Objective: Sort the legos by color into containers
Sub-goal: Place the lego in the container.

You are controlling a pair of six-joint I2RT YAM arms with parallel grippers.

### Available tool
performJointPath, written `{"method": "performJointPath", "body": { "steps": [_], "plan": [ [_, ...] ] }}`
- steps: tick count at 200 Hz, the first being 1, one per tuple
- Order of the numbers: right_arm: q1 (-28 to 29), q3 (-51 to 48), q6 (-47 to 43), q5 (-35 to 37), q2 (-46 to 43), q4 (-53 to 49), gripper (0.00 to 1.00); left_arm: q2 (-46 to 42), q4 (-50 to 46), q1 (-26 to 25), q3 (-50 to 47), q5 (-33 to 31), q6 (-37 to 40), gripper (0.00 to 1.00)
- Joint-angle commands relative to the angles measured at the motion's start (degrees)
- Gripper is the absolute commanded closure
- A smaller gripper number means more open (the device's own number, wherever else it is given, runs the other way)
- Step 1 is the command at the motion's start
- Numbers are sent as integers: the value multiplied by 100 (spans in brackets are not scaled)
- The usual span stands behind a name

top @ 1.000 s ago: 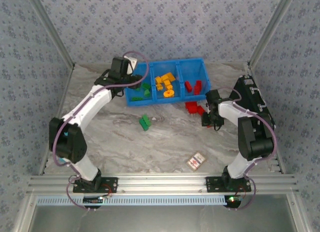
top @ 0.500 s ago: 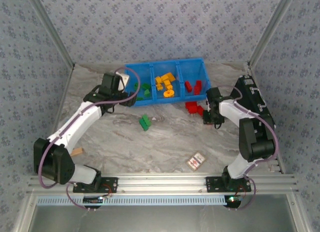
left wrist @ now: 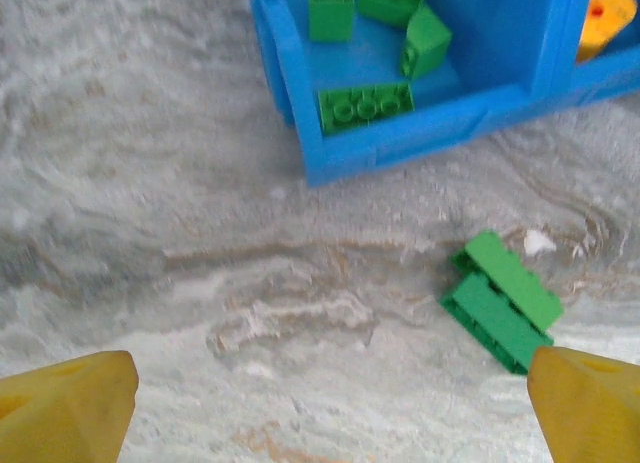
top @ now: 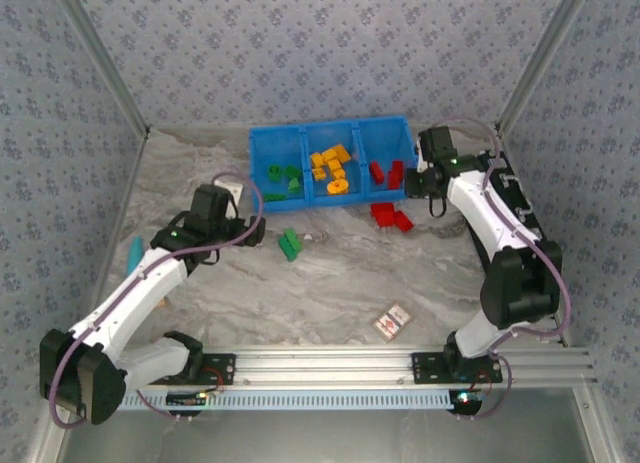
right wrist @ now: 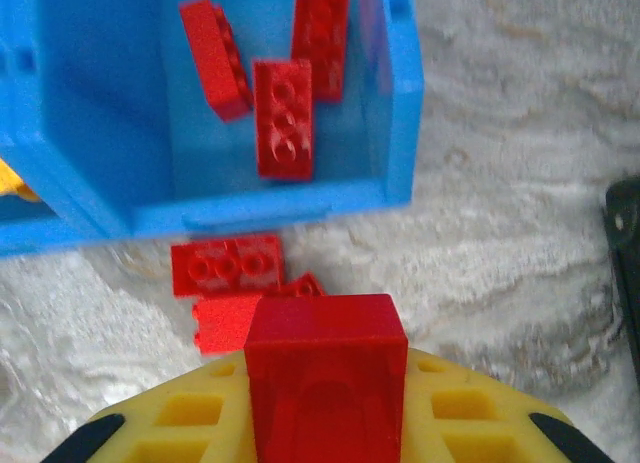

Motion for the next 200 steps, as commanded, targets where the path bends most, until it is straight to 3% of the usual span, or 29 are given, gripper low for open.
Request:
{"method": "performJointPath", "body": {
  "steps": [1, 56, 112, 200],
  "plan": [
    [27, 543, -224, 99, 559, 37, 76, 1, 135, -138, -369, 7, -595, 0],
    [57, 1694, -452, 168, 1766, 175, 76, -181, 89, -637, -997, 220, -1408, 0],
    [93, 2568, -560, -38, 2678, 39, 74, -153, 386, -674, -1311, 191, -1905, 0],
    [93, 2959, -586, -229, 3140, -63, 57, 508, 458, -678, -1076, 315, -1936, 0]
  ]
}}
